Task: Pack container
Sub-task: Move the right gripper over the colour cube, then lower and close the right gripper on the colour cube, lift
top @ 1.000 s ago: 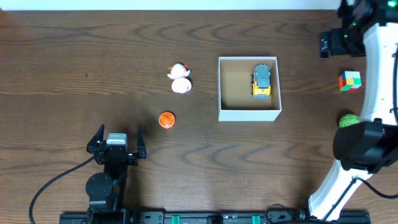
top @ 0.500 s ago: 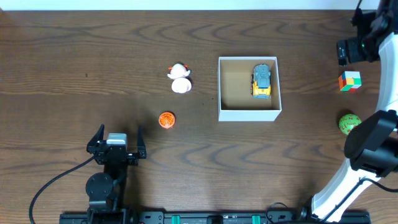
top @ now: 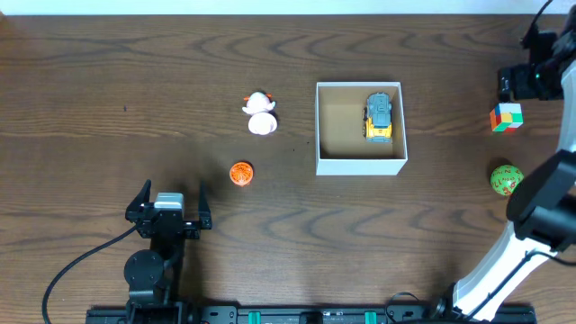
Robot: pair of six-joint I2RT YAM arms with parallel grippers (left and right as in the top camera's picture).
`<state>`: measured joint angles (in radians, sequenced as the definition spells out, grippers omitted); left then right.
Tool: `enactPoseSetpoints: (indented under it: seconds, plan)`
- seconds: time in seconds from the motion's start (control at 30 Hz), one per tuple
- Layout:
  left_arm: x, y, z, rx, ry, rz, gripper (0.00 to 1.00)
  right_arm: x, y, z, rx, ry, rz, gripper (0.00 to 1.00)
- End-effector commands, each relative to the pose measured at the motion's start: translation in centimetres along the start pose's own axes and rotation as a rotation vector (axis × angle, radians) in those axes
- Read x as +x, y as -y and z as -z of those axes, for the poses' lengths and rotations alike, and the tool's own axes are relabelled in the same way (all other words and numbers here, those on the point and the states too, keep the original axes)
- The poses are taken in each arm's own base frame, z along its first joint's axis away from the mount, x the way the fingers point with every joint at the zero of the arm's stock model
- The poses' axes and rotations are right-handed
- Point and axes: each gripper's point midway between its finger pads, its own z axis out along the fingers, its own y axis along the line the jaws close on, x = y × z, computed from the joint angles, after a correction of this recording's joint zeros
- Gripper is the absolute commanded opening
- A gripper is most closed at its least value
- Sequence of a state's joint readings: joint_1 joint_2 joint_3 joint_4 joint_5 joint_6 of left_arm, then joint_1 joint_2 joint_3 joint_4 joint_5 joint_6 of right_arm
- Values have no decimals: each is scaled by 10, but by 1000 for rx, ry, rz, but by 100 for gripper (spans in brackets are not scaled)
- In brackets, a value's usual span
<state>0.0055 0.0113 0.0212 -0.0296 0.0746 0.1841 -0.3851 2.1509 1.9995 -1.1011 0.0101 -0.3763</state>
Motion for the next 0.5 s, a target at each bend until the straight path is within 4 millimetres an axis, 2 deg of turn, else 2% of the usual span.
enactPoseSetpoints:
  seconds: [0.0, 0.33, 0.47]
  plan:
    - [16, 2, -1, 12, -47, -8, 98, 7, -7, -28, -42, -46, 2, 99]
    - [16, 2, -1, 12, -47, -8, 98, 27, -5, -79, -57, -145, -22, 99]
    - [16, 3, -1, 12, -47, -8, 98, 33, 4, -88, -28, -168, -53, 99]
